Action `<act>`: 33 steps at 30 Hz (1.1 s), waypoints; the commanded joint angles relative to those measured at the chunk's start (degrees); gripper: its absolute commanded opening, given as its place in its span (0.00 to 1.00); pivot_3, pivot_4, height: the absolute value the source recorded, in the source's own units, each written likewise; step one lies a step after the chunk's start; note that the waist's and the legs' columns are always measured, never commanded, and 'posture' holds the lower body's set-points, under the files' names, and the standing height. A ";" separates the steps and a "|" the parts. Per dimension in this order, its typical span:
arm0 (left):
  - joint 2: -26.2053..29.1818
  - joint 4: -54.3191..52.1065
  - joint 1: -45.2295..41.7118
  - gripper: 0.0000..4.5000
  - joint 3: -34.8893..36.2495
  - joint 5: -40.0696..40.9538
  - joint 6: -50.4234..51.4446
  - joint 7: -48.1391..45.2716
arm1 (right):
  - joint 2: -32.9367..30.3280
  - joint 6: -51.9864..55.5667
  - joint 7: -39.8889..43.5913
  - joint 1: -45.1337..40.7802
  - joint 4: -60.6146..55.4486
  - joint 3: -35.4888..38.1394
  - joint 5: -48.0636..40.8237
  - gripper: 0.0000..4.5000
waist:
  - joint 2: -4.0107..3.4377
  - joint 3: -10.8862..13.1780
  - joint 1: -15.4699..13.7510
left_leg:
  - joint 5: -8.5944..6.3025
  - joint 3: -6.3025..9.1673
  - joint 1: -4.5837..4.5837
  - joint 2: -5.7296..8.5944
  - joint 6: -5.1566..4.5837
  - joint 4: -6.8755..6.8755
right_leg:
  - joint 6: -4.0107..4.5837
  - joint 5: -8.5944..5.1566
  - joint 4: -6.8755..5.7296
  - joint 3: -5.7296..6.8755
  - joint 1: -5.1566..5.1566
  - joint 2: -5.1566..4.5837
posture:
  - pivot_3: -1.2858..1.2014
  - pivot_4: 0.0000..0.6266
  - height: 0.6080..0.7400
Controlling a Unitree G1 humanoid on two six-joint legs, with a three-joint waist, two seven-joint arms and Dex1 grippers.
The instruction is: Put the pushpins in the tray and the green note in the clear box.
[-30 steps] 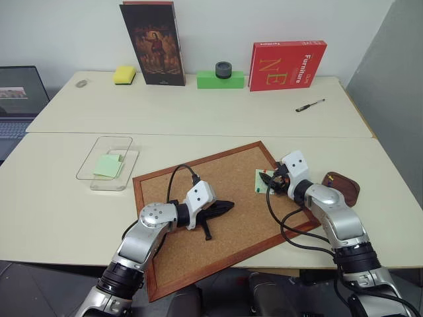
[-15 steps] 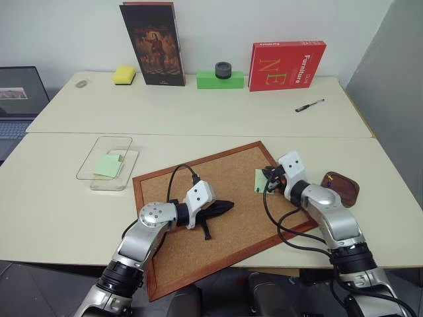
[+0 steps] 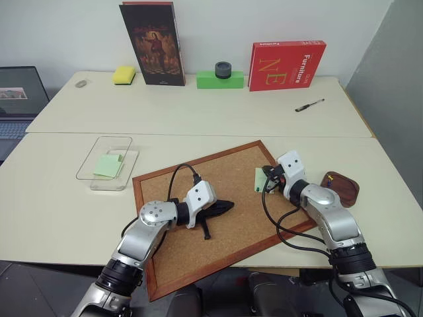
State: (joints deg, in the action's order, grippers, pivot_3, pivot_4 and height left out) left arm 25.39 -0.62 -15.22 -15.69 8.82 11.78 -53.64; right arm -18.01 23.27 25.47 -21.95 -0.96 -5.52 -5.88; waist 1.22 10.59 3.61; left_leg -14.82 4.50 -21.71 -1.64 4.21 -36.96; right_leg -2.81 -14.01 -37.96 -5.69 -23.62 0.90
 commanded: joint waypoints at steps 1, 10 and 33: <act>0.74 3.43 1.37 0.00 -2.11 -2.08 1.23 -0.34 | 0.18 0.31 -0.81 -1.58 -6.27 2.09 -1.28 0.00 | -0.01 -0.01 0.00 | 0.00 0.00 0.01 0.00 0.00 0.00 | 0.00 0.00 0.00 0.00 0.01 0.00 | 0.52 0.24 1.00; 0.31 4.04 1.27 0.00 -2.53 -1.93 1.34 -0.51 | -0.76 4.06 -1.60 -0.58 -12.40 4.74 -2.69 0.00 | -0.01 -0.02 -0.02 | 0.00 0.01 0.07 0.00 0.00 0.00 | 0.01 -0.01 0.02 0.01 0.08 0.00 | 0.52 0.24 1.00; 0.08 4.12 1.15 0.00 -3.37 -1.77 0.98 -1.03 | -16.34 15.84 -2.72 25.52 -23.06 22.20 -0.90 0.00 | -0.23 -0.25 -0.27 | -0.01 -0.04 0.10 0.01 0.00 0.01 | 0.30 -0.21 0.23 -0.05 0.16 -0.03 | 0.52 0.24 1.00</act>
State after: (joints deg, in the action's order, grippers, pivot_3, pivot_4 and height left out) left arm 25.00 0.78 -15.91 -16.54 8.81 11.67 -53.78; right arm -33.52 40.38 23.40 4.33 -24.36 15.21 -7.46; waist 0.99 10.34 3.34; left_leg -14.83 4.46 -21.61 -1.63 4.21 -36.94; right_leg -2.52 -14.22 -37.72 -5.74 -23.46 0.88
